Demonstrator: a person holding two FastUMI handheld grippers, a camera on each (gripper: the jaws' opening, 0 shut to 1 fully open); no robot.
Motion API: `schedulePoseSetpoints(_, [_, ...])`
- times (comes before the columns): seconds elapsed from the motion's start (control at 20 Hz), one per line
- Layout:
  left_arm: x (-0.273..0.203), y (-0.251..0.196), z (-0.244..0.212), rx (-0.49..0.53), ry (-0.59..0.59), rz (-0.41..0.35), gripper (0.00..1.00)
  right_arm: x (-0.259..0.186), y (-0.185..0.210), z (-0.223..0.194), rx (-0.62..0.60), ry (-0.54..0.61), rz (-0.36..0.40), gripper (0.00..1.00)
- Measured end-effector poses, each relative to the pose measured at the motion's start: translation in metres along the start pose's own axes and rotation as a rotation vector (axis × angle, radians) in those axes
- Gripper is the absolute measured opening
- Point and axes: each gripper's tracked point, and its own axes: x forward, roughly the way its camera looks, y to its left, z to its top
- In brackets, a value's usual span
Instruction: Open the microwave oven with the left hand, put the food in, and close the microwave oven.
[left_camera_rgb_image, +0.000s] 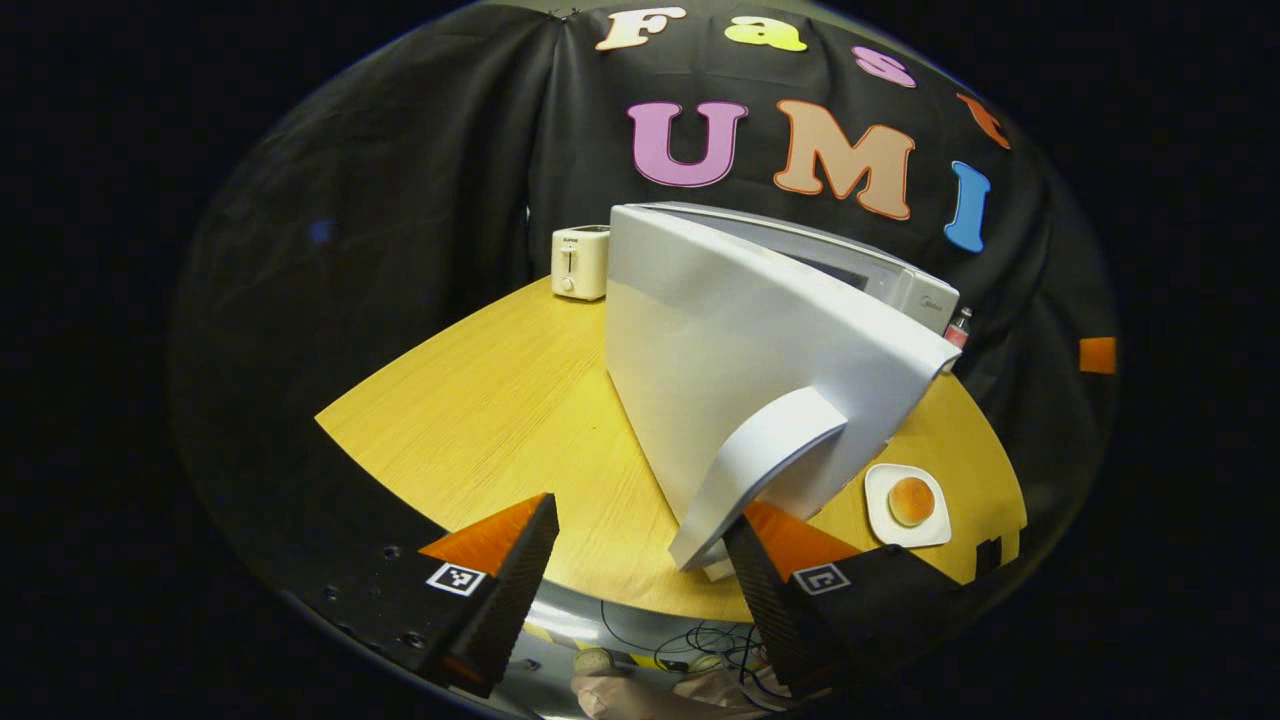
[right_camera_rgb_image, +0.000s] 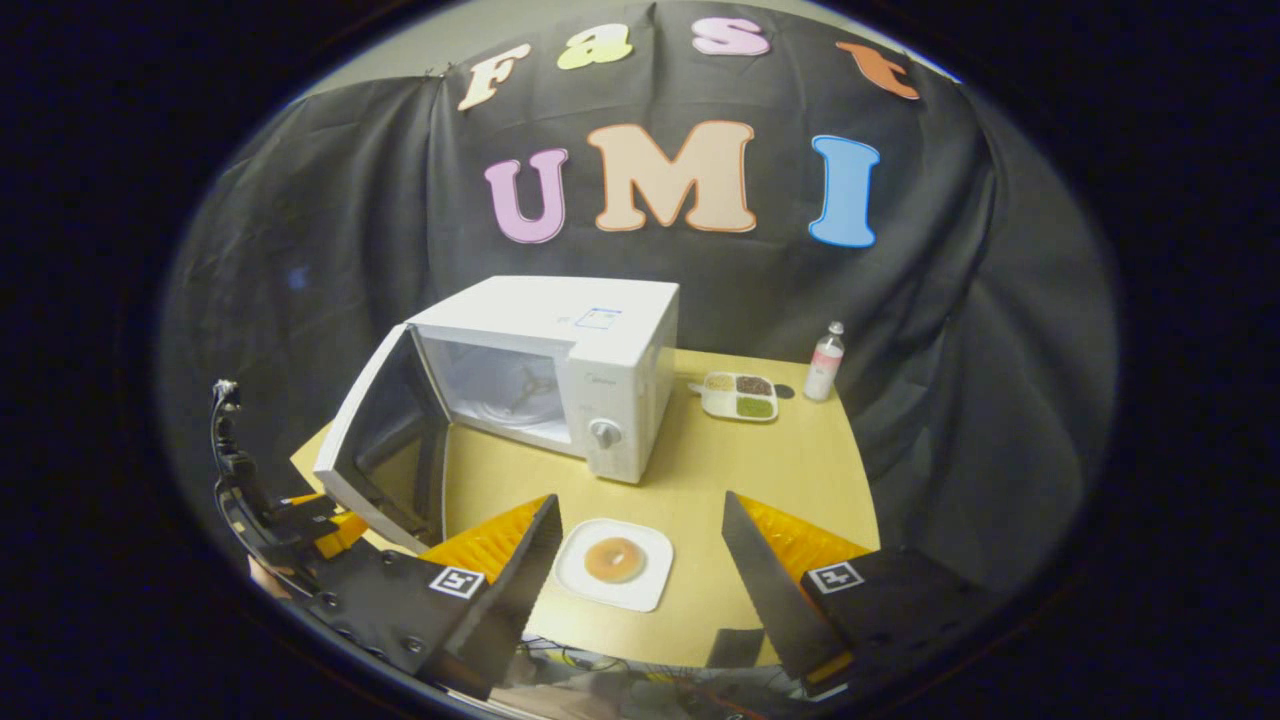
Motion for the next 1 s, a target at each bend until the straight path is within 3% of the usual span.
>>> schedulePoseSetpoints(0.15, [-0.007, 0.026, -0.005, -0.006, 0.016, -0.012, 0.95, -0.001, 0.035, -0.009, 0.035, 0.028, 0.014, 1.0])
schedulePoseSetpoints(0.5, [-0.016, 0.099, 0.004, -0.02, 0.03, -0.04, 0.95, 0.001, 0.099, -0.022, 0.091, 0.057, -0.035, 0.96])
schedulePoseSetpoints(0.7, [-0.014, 0.128, 0.008, -0.069, 0.042, -0.081, 0.95, 0.001, 0.12, -0.032, 0.119, 0.071, -0.082, 1.0])
schedulePoseSetpoints(1.0, [-0.009, 0.16, 0.015, -0.046, 0.05, -0.125, 0.95, 0.01, 0.133, -0.055, 0.162, 0.112, -0.155, 0.96])
